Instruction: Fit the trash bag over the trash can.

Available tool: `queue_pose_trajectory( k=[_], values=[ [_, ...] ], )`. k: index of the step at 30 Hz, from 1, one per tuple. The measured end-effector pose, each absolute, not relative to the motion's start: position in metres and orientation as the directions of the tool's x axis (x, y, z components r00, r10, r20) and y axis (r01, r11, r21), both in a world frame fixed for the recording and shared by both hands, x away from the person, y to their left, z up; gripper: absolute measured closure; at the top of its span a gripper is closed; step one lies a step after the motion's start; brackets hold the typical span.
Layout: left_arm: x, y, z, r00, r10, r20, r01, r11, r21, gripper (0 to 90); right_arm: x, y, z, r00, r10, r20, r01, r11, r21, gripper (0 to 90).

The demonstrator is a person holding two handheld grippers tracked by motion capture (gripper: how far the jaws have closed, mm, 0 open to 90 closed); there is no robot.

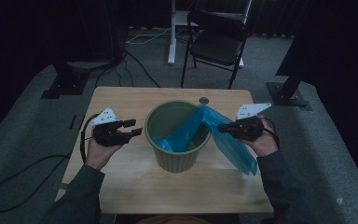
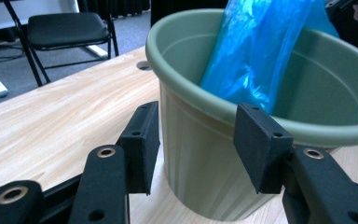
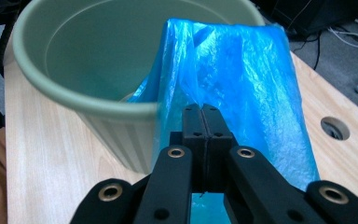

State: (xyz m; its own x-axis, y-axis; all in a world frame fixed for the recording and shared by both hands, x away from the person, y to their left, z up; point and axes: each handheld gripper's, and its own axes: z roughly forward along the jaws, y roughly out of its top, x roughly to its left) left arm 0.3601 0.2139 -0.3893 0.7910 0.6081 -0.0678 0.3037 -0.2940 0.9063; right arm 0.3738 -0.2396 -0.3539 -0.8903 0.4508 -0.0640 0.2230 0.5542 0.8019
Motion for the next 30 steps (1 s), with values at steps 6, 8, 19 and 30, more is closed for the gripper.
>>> queue_pose_trajectory(
  k=[6, 8, 19, 30],
  values=[
    [0.361, 0.212, -0.381, 0.795, 0.604, -0.057, 0.289, -0.295, 0.911, 50.7, 0.378, -0.231, -0.346, -0.893, 0.443, -0.084, 0.2, 0.556, 0.807, 90.0],
    [0.361, 0.211, -0.38, 0.796, 0.603, -0.054, 0.286, -0.295, 0.912, 50.7, 0.379, -0.229, -0.346, -0.894, 0.44, -0.085, 0.198, 0.558, 0.806, 90.0],
    [0.365, 0.2, -0.375, 0.826, 0.562, -0.047, 0.276, -0.329, 0.903, 52.6, 0.386, -0.202, -0.343, -0.92, 0.379, -0.097, 0.155, 0.582, 0.798, 90.0],
    [0.369, 0.185, -0.365, 0.847, 0.531, -0.023, 0.255, -0.368, 0.894, 51.8, 0.392, -0.183, -0.342, -0.942, 0.32, -0.098, 0.124, 0.604, 0.787, 90.0]
  ],
)
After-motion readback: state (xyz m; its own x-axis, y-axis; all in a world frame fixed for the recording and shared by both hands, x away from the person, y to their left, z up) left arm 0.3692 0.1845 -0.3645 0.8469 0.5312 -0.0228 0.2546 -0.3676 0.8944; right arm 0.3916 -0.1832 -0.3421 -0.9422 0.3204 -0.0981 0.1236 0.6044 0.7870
